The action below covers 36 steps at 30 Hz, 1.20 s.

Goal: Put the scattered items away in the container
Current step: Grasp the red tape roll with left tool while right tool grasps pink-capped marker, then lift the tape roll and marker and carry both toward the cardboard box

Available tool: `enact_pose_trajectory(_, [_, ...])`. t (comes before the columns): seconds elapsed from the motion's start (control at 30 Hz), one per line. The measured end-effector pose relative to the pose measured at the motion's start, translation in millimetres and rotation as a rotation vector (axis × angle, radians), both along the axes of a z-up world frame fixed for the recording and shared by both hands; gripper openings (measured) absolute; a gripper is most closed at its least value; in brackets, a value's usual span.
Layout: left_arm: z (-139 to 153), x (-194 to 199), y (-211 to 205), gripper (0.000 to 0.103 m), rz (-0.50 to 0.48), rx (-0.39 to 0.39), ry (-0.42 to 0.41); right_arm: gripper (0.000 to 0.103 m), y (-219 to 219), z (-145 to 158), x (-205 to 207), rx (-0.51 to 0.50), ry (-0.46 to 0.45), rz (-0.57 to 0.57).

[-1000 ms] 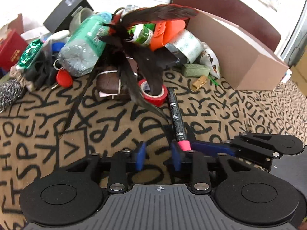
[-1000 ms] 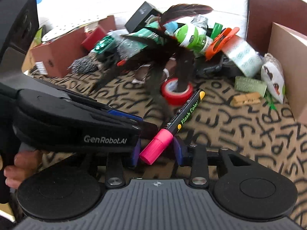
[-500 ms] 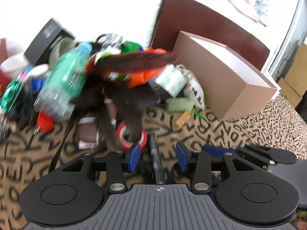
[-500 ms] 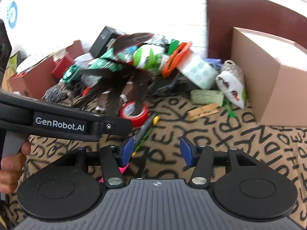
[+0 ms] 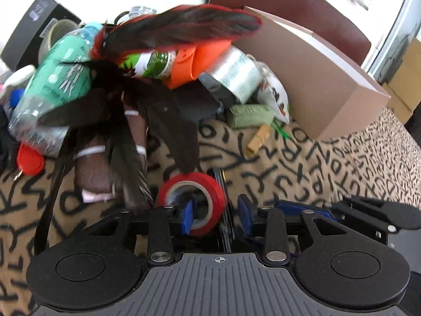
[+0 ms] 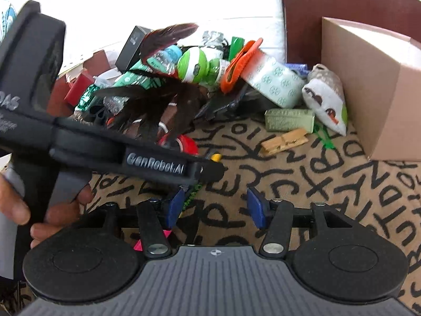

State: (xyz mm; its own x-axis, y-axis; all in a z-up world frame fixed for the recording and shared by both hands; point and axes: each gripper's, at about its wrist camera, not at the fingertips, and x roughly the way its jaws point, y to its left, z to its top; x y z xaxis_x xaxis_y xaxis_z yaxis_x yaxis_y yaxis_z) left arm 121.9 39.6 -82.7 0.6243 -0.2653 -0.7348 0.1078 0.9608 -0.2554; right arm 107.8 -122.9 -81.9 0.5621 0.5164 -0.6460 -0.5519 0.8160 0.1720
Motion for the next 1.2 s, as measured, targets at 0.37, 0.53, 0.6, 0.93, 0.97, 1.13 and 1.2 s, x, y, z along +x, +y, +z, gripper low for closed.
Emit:
enact_pose_trajectory(0.37, [3.3, -44.7, 5.5, 0.024, 0.027, -0.046, 0.028, 0.033, 27.3, -2.0, -46.8, -0.113, -0.050, 0.124])
enact_pose_trajectory(0.53, [4.8, -62.0, -4.5, 0.019, -0.022, -0.084, 0.036, 0.021, 4.0, -1.0, -51.4, -0.083, 0.025, 0.117])
enact_pose_trajectory(0.6, [6.0, -70.0, -10.3, 0.021, -0.035, -0.065, 0.028, 0.020, -5.0, -1.1, -60.0, -0.105, 0.018, 0.107])
enact_pose_trajectory(0.93, [5.0, -83.0, -38.3, 0.043, -0.130, 0.031, 0.035, 0.020, -61.5, -1.6, -74.1, -0.168, 0.030, -0.010])
enact_pose_trajectory(0.97, [3.6, -81.5, -41.5, 0.043, -0.130, 0.039, 0.037, 0.021, -60.1, -1.8, -74.2, -0.176, 0.023, -0.010])
enact_pose_trajectory(1.13, [2.3, -77.5, -44.0, 0.030, -0.123, 0.053, 0.038, 0.022, -44.1, -3.6, -70.0, -0.210, -0.021, 0.004])
enact_pose_trajectory(1.2, [1.9, -76.6, -42.4, 0.029, -0.117, 0.049, 0.043, 0.022, -42.9, -4.0, -67.2, -0.205, -0.020, 0.004])
